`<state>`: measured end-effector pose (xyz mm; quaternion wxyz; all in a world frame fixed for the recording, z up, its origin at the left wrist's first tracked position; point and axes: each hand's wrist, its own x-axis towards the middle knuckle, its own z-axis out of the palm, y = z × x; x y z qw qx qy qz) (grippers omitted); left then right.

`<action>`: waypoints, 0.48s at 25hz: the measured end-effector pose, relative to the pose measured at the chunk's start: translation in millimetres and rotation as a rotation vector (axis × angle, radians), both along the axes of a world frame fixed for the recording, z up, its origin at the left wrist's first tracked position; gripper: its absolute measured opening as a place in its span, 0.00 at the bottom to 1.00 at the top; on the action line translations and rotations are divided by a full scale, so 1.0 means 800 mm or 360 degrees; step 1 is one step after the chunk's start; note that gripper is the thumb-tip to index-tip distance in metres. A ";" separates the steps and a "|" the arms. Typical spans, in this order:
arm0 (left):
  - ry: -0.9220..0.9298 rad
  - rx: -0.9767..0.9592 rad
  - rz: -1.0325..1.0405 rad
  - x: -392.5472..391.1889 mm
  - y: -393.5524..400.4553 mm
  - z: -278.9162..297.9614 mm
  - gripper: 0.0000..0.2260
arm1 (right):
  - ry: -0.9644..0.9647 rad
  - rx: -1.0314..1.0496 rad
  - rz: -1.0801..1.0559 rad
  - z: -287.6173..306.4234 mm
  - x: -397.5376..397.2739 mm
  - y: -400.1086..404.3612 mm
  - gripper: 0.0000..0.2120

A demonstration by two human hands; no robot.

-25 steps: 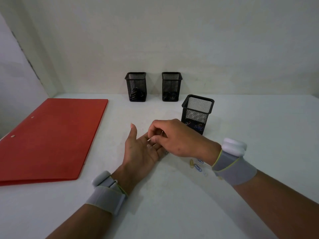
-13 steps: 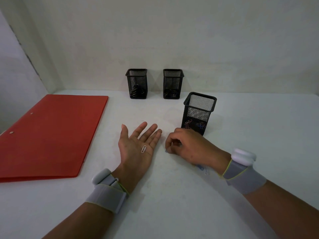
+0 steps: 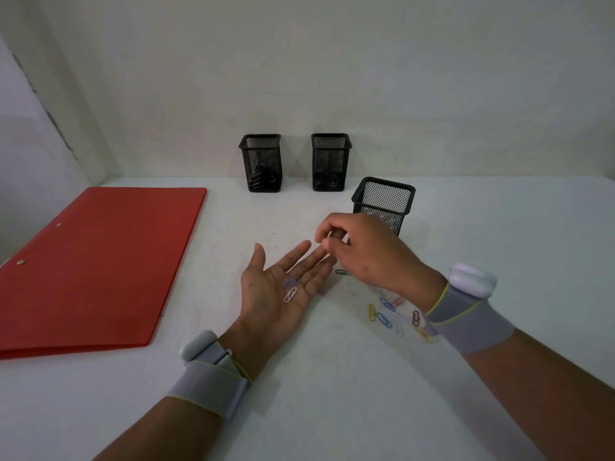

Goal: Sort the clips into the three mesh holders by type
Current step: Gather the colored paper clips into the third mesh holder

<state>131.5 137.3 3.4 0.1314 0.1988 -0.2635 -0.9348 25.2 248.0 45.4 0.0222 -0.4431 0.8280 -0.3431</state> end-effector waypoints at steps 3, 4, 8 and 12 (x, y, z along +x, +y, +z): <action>0.0013 0.0041 0.0090 -0.001 -0.003 -0.004 0.32 | 0.0108 0.0293 -0.0063 -0.007 -0.010 0.020 0.08; 0.0015 0.0046 0.0116 -0.001 -0.004 -0.004 0.32 | 0.0138 0.0393 -0.0069 -0.011 -0.010 0.026 0.09; 0.0006 0.0037 0.0168 -0.001 -0.004 -0.006 0.31 | 0.0105 0.0482 -0.0126 -0.025 -0.002 0.035 0.03; -0.0010 0.0004 0.0169 0.000 -0.004 -0.005 0.31 | 0.0223 0.0497 -0.0113 -0.038 0.007 0.031 0.05</action>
